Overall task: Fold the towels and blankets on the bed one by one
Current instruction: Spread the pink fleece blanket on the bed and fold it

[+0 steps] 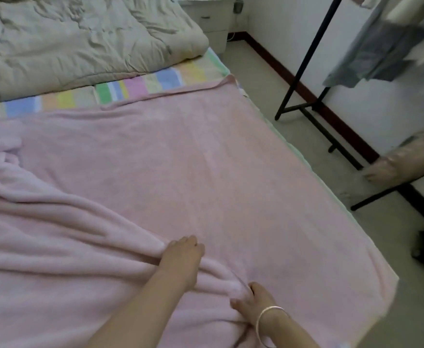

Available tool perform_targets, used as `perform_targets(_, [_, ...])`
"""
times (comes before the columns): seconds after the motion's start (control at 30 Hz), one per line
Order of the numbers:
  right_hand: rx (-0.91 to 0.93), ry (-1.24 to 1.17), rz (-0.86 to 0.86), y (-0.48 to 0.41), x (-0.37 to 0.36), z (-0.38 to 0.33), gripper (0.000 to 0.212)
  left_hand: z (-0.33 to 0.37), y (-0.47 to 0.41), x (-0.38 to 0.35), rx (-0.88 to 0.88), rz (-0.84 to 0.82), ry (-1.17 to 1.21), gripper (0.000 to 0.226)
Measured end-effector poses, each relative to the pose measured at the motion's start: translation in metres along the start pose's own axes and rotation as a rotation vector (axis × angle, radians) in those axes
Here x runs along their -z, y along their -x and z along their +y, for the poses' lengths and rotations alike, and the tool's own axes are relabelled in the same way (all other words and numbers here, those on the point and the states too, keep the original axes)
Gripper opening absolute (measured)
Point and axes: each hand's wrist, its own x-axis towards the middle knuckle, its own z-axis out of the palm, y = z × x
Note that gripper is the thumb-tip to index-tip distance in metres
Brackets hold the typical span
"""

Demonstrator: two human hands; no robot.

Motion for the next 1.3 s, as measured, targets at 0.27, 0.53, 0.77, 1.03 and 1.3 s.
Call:
perform_targets(0.27, [-0.009, 0.044, 0.023, -0.028, -0.006, 0.007, 0.028, -0.042, -0.021, 0.012, -0.058, -0.172, -0.095, 0.041])
perform_targets(0.53, [0.102, -0.076, 0.236, -0.016, -0.018, 0.013, 0.025, -0.045, -0.045, 0.007, 0.047, 0.047, -0.028, 0.016])
perform_targets(0.77, [0.241, -0.367, 0.238, -0.010, 0.034, 0.053, 0.028, 0.015, -0.105, 0.040, -0.063, 0.429, -0.032, 0.009])
perform_targets(1.03, [0.253, -0.231, 0.341, -0.071, 0.232, 0.165, 0.048, 0.184, -0.221, 0.115, -0.219, 0.600, -0.061, 0.016])
perform_targets(1.3, [0.075, -0.288, 0.284, -0.083, 0.257, 0.228, 0.033, 0.251, -0.276, 0.104, -0.146, 0.452, -0.111, 0.011])
